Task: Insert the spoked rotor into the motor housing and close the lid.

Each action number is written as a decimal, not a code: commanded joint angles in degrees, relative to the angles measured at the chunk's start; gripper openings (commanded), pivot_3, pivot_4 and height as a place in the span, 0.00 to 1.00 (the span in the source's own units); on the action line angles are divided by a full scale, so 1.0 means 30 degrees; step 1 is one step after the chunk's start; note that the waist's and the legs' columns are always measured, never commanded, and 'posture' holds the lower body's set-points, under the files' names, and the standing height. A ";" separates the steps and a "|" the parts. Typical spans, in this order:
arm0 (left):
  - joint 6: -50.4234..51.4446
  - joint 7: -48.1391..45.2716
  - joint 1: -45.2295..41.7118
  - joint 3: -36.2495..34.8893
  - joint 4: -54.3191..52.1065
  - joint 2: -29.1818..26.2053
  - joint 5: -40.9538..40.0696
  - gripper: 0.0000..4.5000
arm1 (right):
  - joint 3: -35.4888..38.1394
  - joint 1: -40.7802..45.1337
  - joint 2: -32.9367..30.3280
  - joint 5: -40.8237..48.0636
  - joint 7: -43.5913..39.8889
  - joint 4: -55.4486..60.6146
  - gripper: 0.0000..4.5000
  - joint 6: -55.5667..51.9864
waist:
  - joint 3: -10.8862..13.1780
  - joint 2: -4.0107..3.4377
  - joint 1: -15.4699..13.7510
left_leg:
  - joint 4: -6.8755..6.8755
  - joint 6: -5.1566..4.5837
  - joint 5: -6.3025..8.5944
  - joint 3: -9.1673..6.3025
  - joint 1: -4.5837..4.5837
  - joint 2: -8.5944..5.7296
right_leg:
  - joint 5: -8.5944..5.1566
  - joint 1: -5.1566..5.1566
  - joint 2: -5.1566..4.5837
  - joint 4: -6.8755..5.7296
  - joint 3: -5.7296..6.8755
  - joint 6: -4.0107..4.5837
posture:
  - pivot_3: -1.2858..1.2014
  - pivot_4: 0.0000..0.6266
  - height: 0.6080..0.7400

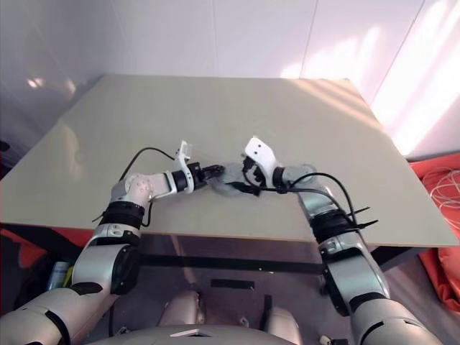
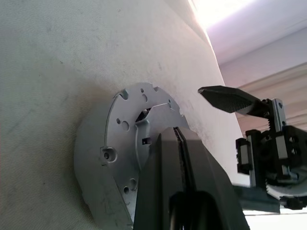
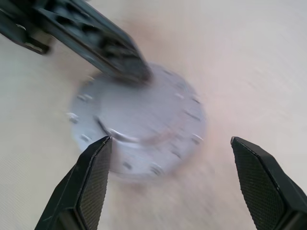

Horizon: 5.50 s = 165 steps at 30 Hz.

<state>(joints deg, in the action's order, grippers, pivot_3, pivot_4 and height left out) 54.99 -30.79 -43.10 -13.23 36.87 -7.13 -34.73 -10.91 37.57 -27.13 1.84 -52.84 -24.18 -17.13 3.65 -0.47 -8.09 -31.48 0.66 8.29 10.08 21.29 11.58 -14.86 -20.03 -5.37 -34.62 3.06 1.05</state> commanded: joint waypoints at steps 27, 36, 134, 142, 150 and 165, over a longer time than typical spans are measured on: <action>0.0812 0.0171 0.0318 0.0383 0.0766 -0.0410 0.0819 0.00 | 1.2068 0.1804 0.4667 0.8441 0.8774 -0.1186 1.00 -2.2692 | -0.0030 -0.0045 -0.0187 | 0.0178 0.0211 -0.0127 0.0031 -0.0023 0.0030 | -0.0040 -0.0112 0.0040 -0.0020 -0.0008 0.0032 | 0.52 0.00 1.00; 0.0851 0.0235 0.0375 0.0345 0.0609 -0.0578 0.0796 0.00 | 1.2543 0.2303 0.6872 0.9127 0.9788 -0.1211 1.00 -2.2442 | -0.0060 -0.0043 0.0090 | 0.0259 0.0271 -0.0162 0.0029 -0.0105 0.0043 | -0.0115 -0.0098 0.0050 -0.0022 -0.0020 -0.0095 | 0.52 0.00 1.00; -0.2807 0.3612 0.2554 -0.8679 -0.2826 -0.0095 -0.7393 0.14 | 1.8708 0.8332 0.9894 1.8269 1.3708 -0.6543 0.25 -1.3574 | -0.0026 0.0011 -0.0226 | 0.0045 0.0446 -0.0243 -0.0027 0.0626 0.0248 | 0.0233 -0.0954 0.0382 -0.0258 0.0059 0.0204 | 0.52 0.00 1.00; -0.2547 0.3297 0.3041 -0.8096 -0.3404 -0.0198 -0.7493 0.73 | 1.8294 0.8225 0.9644 1.8244 1.3896 -0.6989 0.25 -1.2934 | -0.0026 0.0011 -0.0223 | -0.0015 0.0475 -0.0262 -0.0030 0.0619 0.0256 | 0.0232 -0.0954 0.0380 -0.0315 0.0057 0.0205 | 0.52 0.00 1.00; 0.0078 0.3839 0.2852 -0.8387 -0.3157 0.0009 -0.9577 0.99 | 1.7940 0.8153 0.9570 1.8357 1.3869 -0.7087 0.25 -1.3586 | -0.0026 0.0011 -0.0224 | -0.0031 0.0474 -0.0260 -0.0035 0.0625 0.0253 | 0.0232 -0.0954 0.0380 -0.0330 0.0057 0.0205 | 0.52 0.00 1.00; 0.3247 0.3236 0.2266 -0.8610 -0.2934 -0.0058 -1.3700 0.99 | 1.4811 0.6237 0.9790 1.8157 1.3410 -0.4603 0.25 -1.7852 | -0.0025 0.0014 -0.0296 | -0.0148 0.0469 -0.0257 -0.0065 0.0632 0.0256 | 0.0247 -0.0921 0.0380 -0.0379 0.0056 0.0187 | 0.52 0.00 1.00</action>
<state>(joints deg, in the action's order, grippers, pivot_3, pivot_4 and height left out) 64.46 -20.00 -35.19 -39.61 28.85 -6.81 -74.28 33.07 55.25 2.27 53.84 -11.06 -41.45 -70.27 3.58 -0.43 -8.98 -31.96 2.06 7.52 9.87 23.18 12.34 -14.11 -22.75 -4.23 -35.75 3.22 1.58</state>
